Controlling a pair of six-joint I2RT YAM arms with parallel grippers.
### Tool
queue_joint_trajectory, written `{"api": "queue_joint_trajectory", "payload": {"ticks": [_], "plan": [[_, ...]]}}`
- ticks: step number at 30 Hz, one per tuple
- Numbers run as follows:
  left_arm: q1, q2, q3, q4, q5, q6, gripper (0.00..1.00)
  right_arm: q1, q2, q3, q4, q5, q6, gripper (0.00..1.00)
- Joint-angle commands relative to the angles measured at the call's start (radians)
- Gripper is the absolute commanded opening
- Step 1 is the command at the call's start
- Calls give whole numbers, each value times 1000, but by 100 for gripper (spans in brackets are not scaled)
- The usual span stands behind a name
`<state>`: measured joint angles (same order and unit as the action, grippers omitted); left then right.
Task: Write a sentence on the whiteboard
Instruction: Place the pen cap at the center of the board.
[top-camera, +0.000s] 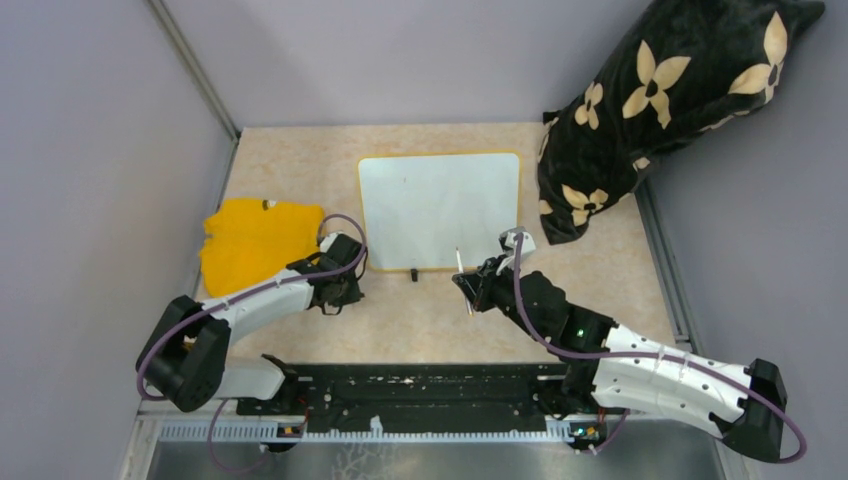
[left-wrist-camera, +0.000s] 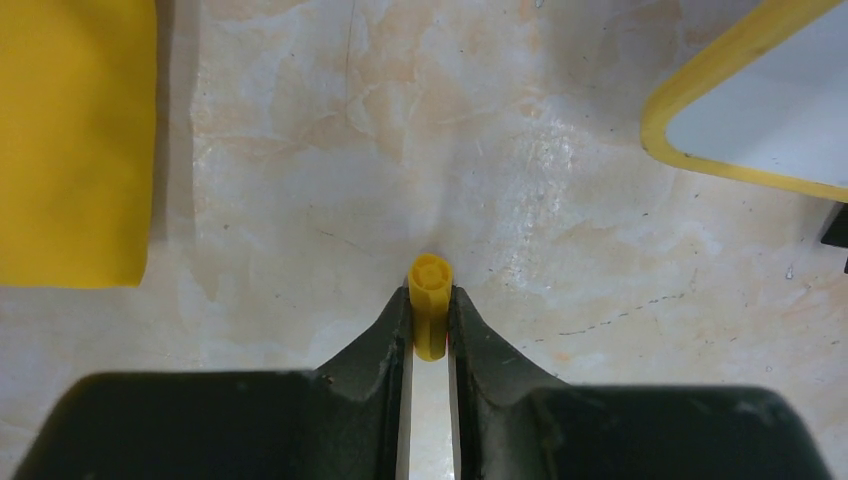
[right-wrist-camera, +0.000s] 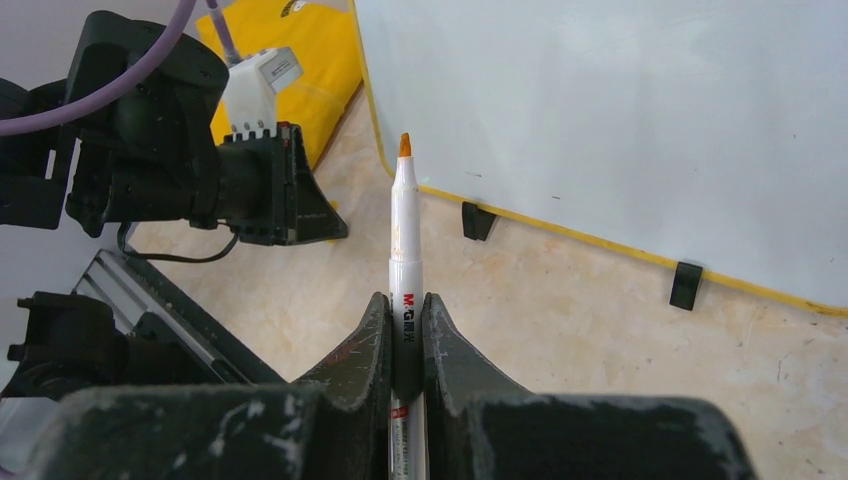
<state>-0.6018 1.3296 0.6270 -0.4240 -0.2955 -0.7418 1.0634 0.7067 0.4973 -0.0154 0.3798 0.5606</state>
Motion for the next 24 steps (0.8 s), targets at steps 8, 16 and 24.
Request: {"api": "queue_joint_trajectory", "payload": {"ticks": [8, 16, 24], "plan": [[2, 9, -41, 9, 38, -27, 23, -3, -5, 1, 34, 14, 2, 0], [2, 4, -50, 13, 41, -29, 28, -4, -4, 2, 30, 12, 4, 0], [2, -16, -57, 12, 50, -38, 29, -3, -5, 2, 30, 7, 8, 0]]}}
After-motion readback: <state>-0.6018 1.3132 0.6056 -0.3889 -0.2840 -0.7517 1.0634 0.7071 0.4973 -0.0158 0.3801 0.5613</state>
